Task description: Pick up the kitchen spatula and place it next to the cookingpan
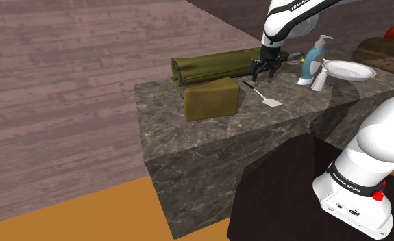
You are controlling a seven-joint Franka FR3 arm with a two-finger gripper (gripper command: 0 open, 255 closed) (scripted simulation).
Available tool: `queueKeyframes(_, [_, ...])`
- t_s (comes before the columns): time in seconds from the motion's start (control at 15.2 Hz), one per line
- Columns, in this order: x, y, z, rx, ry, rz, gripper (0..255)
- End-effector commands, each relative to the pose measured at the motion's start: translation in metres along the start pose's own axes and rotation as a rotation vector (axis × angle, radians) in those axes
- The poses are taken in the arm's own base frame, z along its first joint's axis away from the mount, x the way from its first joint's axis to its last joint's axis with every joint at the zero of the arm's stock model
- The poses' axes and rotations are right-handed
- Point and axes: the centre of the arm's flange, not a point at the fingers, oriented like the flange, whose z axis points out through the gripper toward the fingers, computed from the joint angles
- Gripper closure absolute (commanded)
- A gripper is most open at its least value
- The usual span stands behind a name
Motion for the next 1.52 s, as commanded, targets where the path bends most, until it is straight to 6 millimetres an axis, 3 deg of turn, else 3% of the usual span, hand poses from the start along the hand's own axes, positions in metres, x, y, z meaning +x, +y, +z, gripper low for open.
queueKeyframes(0.0, [0.01,0.003,0.026,0.001,-0.007,0.016,0])
queueKeyframes(0.53, [0.011,0.004,0.069,0.001,-0.008,0.017,0])
queueKeyframes(1.06, [0.011,0.004,0.069,0.001,-0.008,0.017,0])
queueKeyframes(1.12, [0.011,0.004,0.069,0.001,-0.008,0.017,255])
queueKeyframes(1.45, [0.011,0.004,0.069,0.001,-0.008,0.017,255])
